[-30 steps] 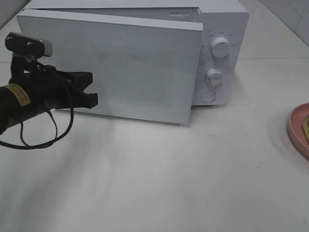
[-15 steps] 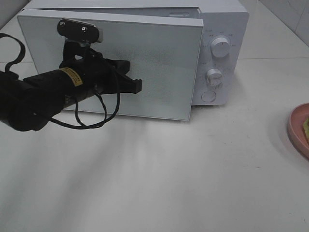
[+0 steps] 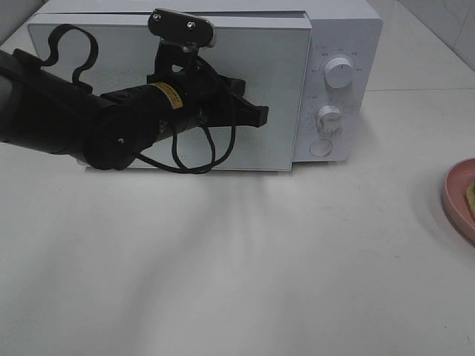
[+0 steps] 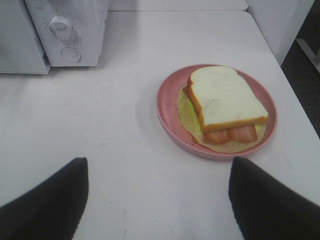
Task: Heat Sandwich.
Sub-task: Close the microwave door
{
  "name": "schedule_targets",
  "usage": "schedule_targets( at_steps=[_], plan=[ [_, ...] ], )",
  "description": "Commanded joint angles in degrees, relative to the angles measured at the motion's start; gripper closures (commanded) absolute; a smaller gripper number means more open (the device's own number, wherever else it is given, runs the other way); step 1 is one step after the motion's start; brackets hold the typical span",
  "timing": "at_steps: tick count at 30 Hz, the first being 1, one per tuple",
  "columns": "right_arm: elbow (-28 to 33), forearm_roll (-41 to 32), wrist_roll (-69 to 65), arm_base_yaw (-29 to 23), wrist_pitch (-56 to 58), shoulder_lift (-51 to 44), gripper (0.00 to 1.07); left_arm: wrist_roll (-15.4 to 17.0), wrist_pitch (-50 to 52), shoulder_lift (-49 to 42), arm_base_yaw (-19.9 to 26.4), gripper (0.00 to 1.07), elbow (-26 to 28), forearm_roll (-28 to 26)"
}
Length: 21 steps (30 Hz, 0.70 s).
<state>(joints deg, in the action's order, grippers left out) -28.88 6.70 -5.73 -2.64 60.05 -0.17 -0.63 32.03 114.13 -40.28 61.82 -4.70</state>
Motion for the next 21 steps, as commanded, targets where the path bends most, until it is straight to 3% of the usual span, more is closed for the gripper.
schedule_targets(
  at_steps=[1,5,21],
  plan=[
    [0.0,0.1,0.6,-0.2,-0.3,-1.5,0.31,-0.2,0.2,0.4,0.1,1.06,1.9,-1.0],
    [0.0,0.1,0.6,-0.2,-0.3,-1.5,0.31,-0.2,-1.5,2.3,0.1,1.06,6.1,-1.0],
    [0.0,0.1,0.6,-0.2,-0.3,-1.5,0.31,-0.3,-4.5,6.9,0.1,1.06,14.8,-1.0]
  ],
)
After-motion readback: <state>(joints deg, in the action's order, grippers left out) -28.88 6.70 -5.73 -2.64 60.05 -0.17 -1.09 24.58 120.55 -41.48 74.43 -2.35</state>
